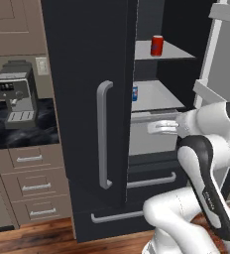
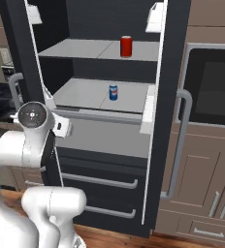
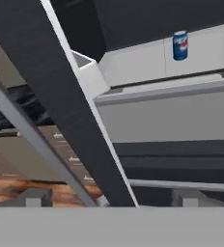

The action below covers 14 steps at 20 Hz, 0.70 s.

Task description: Open the fridge, grab two sodas, and place both sodas inside the bowl with ice on the dining counter.

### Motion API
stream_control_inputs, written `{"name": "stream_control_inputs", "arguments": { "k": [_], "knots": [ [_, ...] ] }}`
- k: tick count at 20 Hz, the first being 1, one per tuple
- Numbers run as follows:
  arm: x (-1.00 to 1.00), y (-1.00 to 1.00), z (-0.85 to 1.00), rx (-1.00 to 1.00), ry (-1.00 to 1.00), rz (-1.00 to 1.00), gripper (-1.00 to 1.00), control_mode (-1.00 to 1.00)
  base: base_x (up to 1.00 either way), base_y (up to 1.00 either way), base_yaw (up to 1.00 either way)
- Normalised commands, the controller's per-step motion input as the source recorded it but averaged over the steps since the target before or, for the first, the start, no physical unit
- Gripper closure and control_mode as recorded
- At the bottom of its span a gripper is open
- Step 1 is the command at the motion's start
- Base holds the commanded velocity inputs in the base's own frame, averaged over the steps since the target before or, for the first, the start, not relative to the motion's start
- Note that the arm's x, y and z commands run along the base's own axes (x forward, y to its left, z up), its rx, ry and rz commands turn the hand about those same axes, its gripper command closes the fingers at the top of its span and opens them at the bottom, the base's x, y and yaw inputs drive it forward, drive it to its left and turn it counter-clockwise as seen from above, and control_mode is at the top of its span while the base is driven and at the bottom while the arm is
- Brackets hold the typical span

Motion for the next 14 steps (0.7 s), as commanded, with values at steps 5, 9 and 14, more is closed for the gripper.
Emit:
{"name": "stream_control_inputs", "arguments": {
  "k": [5, 9, 14],
  "knots": [
    [0.35, -0.65, 0.0, 0.21, 0.13, 0.0, -1.0, -1.0, 0.0, 0.0, 0.0],
    [0.65, -0.17, 0.0, 0.22, 0.14, 0.0, -1.0, -1.0, 0.0, 0.0, 0.0],
    [0.76, 0.03, 0.0, 0.23, 0.13, -0.01, -1.0, -1.0, 0.0, 0.0, 0.0]
  ]
}}
